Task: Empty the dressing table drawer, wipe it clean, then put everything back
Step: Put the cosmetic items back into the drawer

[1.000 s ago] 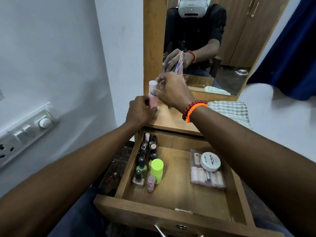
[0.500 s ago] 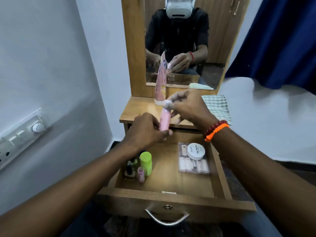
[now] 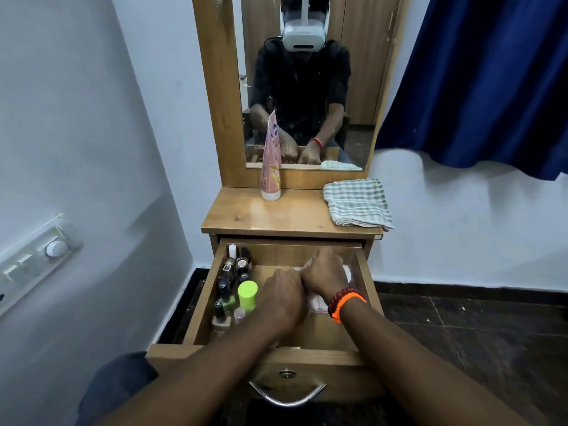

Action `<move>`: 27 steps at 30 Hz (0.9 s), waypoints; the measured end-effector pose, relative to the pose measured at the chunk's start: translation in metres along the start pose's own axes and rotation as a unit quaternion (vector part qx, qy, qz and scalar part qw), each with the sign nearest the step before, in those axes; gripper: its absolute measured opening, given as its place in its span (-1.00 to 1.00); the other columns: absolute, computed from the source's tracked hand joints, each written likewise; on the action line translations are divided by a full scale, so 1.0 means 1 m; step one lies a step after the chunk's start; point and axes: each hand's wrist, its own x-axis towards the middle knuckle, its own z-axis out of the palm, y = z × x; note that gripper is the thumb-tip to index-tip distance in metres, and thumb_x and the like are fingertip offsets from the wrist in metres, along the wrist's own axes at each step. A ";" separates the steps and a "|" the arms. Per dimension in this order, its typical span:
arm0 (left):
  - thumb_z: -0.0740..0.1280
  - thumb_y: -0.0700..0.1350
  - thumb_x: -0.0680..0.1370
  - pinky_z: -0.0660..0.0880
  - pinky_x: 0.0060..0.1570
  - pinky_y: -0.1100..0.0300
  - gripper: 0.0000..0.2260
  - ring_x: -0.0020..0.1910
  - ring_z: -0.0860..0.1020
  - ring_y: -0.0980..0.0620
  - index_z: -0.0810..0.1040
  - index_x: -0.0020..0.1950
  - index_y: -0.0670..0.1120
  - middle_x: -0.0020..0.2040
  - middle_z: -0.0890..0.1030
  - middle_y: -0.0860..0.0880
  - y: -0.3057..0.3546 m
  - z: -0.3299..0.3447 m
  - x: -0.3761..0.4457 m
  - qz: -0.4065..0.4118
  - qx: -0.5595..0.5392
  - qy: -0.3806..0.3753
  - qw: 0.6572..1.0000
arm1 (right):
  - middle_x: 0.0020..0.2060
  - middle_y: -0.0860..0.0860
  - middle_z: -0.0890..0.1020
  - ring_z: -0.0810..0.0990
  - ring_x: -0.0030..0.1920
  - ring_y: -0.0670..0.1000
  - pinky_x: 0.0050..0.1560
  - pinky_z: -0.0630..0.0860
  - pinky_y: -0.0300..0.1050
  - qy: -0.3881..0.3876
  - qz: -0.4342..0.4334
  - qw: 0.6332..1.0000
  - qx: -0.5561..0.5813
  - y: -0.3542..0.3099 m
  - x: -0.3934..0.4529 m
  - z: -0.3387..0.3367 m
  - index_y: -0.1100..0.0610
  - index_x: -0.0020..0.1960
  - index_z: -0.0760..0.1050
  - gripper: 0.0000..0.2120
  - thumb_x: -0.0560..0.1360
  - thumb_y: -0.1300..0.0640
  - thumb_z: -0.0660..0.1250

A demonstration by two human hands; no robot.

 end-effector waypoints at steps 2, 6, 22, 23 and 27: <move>0.38 -0.18 0.47 0.52 -0.09 0.07 -0.76 0.06 0.63 -0.11 0.58 0.13 -0.03 0.04 0.67 -0.11 -0.002 0.006 0.007 0.007 -0.006 0.002 1.000 | -0.14 0.27 0.70 0.70 -0.12 0.25 -0.17 0.64 -0.03 0.009 -0.013 1.000 0.002 0.000 0.007 0.005 0.20 -0.32 0.54 -0.86 0.41 0.28 0.31; 0.40 -0.18 0.47 0.53 -0.06 0.08 -0.71 0.07 0.62 -0.14 0.54 0.19 -0.07 0.07 0.64 -0.14 -0.009 0.012 0.019 0.004 -0.019 -0.018 1.000 | -0.10 0.27 0.67 0.68 -0.12 0.25 -0.05 0.69 0.09 -0.003 -0.029 1.000 -0.003 -0.001 0.018 0.012 0.18 -0.28 0.54 -0.92 0.40 0.24 0.32; 0.41 -0.21 0.46 0.52 -0.20 0.15 -0.68 -0.05 0.67 -0.14 0.53 0.20 -0.07 0.00 0.69 -0.13 -0.006 0.007 0.034 -0.030 -0.052 -0.026 0.998 | -0.08 0.22 0.67 0.65 -0.08 0.20 -0.07 0.62 -0.04 0.016 -0.051 0.998 -0.012 -0.010 0.024 0.012 0.26 -0.15 0.63 -0.89 0.48 0.23 0.36; 0.42 -0.19 0.46 0.54 -0.19 0.16 -0.70 -0.05 0.67 -0.14 0.54 0.18 -0.08 0.00 0.69 -0.13 -0.004 0.003 0.032 -0.026 -0.044 -0.026 0.998 | -0.09 0.21 0.67 0.65 -0.09 0.20 -0.07 0.64 -0.02 0.016 -0.059 0.998 -0.018 -0.011 0.020 0.010 0.25 -0.16 0.62 -0.89 0.48 0.24 0.34; 0.40 -0.18 0.54 0.55 -0.08 0.08 -0.84 0.03 0.64 -0.13 0.51 0.08 -0.11 0.05 0.65 -0.14 0.009 -0.033 0.013 0.010 0.025 -0.013 1.000 | -0.13 0.16 0.58 0.61 -0.19 0.14 -0.22 0.63 0.01 0.021 -0.109 0.992 -0.054 -0.020 0.009 -0.011 0.23 -0.13 0.56 -0.86 0.56 0.25 0.27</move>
